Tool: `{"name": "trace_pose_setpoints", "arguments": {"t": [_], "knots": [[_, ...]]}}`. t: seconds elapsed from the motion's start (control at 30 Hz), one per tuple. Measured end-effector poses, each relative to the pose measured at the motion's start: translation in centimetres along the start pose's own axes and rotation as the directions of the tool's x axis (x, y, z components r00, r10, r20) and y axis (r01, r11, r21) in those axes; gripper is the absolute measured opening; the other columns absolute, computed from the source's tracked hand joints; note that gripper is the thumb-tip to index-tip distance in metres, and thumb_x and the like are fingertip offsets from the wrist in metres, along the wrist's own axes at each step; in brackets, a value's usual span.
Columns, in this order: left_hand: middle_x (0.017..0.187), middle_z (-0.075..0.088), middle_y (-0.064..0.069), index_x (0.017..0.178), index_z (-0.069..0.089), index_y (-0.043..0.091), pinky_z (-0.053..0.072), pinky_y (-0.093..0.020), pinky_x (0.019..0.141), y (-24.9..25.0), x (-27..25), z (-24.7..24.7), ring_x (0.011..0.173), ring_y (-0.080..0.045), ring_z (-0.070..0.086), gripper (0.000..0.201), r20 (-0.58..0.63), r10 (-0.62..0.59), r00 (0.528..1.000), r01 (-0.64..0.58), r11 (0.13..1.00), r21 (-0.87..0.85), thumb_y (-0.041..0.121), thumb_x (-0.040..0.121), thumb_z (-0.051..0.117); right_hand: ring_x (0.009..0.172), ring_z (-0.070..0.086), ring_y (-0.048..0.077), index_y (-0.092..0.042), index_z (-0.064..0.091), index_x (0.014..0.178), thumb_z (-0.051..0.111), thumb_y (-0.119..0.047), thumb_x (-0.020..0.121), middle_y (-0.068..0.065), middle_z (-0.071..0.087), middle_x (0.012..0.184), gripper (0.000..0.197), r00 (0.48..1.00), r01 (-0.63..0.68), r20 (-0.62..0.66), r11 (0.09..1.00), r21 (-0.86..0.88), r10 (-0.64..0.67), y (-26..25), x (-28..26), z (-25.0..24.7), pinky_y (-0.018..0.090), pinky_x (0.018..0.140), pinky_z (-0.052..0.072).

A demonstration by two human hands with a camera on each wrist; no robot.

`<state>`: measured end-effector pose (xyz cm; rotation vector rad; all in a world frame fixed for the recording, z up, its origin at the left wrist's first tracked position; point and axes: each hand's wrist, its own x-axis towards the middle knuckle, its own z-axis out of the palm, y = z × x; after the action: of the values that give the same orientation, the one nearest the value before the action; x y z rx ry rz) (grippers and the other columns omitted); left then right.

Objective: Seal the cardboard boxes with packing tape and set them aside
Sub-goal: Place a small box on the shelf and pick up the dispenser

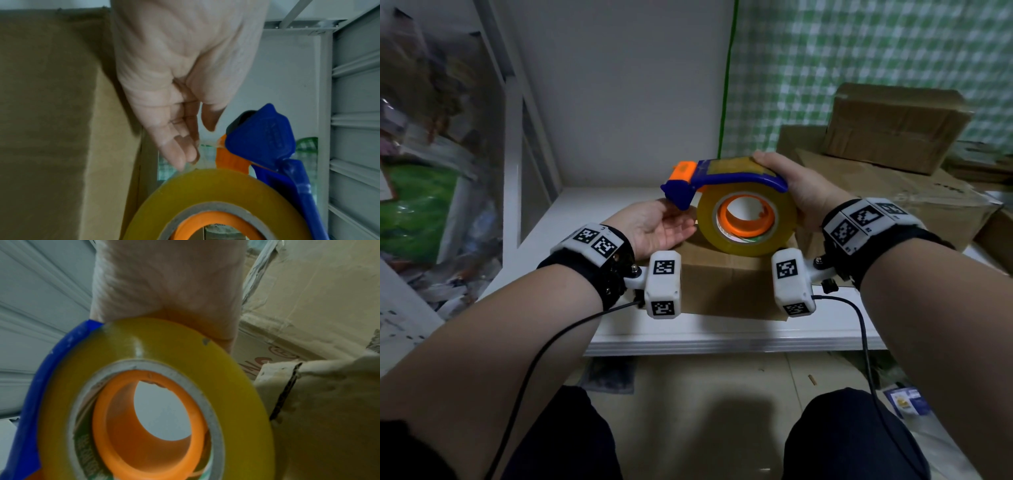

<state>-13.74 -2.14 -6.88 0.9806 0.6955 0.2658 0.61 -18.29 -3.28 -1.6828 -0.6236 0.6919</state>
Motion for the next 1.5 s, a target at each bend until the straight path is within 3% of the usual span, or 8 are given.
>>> {"name": "trace_pose_setpoints", "arguments": {"t": [0.17, 0.5, 0.73, 0.9, 1.0, 1.17, 1.37, 1.5], "knots": [[0.068, 0.068, -0.011, 0.091, 0.061, 0.001, 0.059, -0.026, 0.057, -0.3, 0.1, -0.4, 0.064, -0.019, 0.065, 0.032, 0.043, 0.003, 0.999, -0.002, 1.000, -0.013, 0.027, 0.099, 0.044, 0.079, 0.070, 0.023, -0.013, 0.066, 0.112, 0.060, -0.063, 0.079, 0.008, 0.074, 0.094, 0.060, 1.000, 0.010, 0.021, 1.000, -0.009, -0.009, 0.0, 0.0, 0.0, 0.032, 0.074, 0.055], [0.069, 0.070, -0.012, 0.091, 0.061, 0.000, 0.059, -0.029, 0.058, -0.2, -0.1, -0.2, 0.061, -0.019, 0.069, 0.024, 0.030, 0.016, 0.999, -0.017, 1.000, 0.025, 0.010, 0.098, 0.040, 0.077, 0.070, 0.022, -0.012, 0.066, 0.112, 0.061, -0.063, 0.078, 0.008, 0.073, 0.092, 0.061, 1.000, 0.006, 0.010, 1.000, 0.004, -0.006, 0.2, 0.4, -0.2, 0.032, 0.074, 0.055], [0.089, 0.069, -0.017, 0.098, 0.061, 0.000, 0.058, -0.035, 0.071, -0.1, 0.1, -0.5, 0.080, -0.025, 0.066, 0.046, 0.079, -0.022, 0.997, 0.023, 1.000, -0.020, 0.042, 0.097, 0.042, 0.078, 0.070, 0.023, -0.013, 0.066, 0.110, 0.061, -0.063, 0.078, 0.008, 0.074, 0.092, 0.060, 1.000, 0.008, 0.009, 1.000, 0.001, -0.008, 0.2, 0.4, -0.2, 0.033, 0.075, 0.055], [0.080, 0.064, -0.008, 0.094, 0.061, 0.003, 0.059, -0.026, 0.057, 0.1, 0.2, 0.1, 0.068, -0.014, 0.062, 0.012, -0.068, 0.117, 0.991, -0.100, 0.972, 0.214, 0.007, 0.096, 0.050, 0.078, 0.070, 0.023, -0.013, 0.066, 0.111, 0.061, -0.063, 0.077, 0.008, 0.074, 0.092, 0.061, 1.000, 0.007, 0.010, 1.000, 0.003, -0.007, 0.2, 0.5, -0.2, 0.032, 0.073, 0.055], [0.078, 0.066, -0.010, 0.112, 0.059, 0.002, 0.057, -0.022, 0.054, 0.7, 0.6, -0.5, 0.059, -0.011, 0.065, 0.019, -0.075, 0.245, 0.967, -0.212, 0.930, 0.301, 0.003, 0.095, 0.051, 0.079, 0.070, 0.023, -0.013, 0.066, 0.111, 0.061, -0.062, 0.079, 0.008, 0.074, 0.092, 0.059, 1.000, 0.011, 0.005, 1.000, 0.011, -0.011, 0.2, 0.5, -0.2, 0.033, 0.074, 0.055], [0.080, 0.066, -0.010, 0.106, 0.059, 0.005, 0.058, -0.026, 0.065, 0.6, 0.4, -0.4, 0.068, -0.015, 0.063, 0.015, -0.078, 0.378, 0.923, -0.313, 0.851, 0.422, 0.003, 0.096, 0.048, 0.077, 0.069, 0.022, -0.014, 0.068, 0.105, 0.059, -0.059, 0.082, 0.007, 0.073, 0.088, 0.051, 1.000, 0.024, 0.015, 0.999, -0.023, -0.024, -0.2, 0.4, 0.2, 0.033, 0.074, 0.056], [0.075, 0.063, -0.010, 0.114, 0.059, 0.001, 0.050, -0.021, 0.053, 1.0, 1.1, -0.5, 0.054, -0.015, 0.054, 0.027, -0.102, 0.526, 0.844, -0.358, 0.696, 0.622, -0.002, 0.095, 0.041, 0.082, 0.069, 0.024, -0.012, 0.068, 0.108, 0.057, -0.059, 0.083, 0.010, 0.073, 0.095, 0.054, 1.000, 0.017, 0.015, 0.999, -0.041, -0.016, -0.4, 0.3, 0.3, 0.034, 0.078, 0.057], [0.071, 0.062, -0.010, 0.109, 0.063, -0.003, 0.050, -0.024, 0.060, 1.0, 0.8, -1.0, 0.057, -0.015, 0.055, 0.027, -0.026, 0.604, 0.796, -0.444, 0.614, 0.653, -0.007, 0.091, 0.043, 0.076, 0.069, 0.022, -0.014, 0.068, 0.105, 0.056, -0.058, 0.084, 0.007, 0.073, 0.089, 0.050, 0.999, 0.018, 0.030, 0.999, -0.048, -0.016, -0.7, 0.4, 0.3, 0.030, 0.071, 0.055]]}}
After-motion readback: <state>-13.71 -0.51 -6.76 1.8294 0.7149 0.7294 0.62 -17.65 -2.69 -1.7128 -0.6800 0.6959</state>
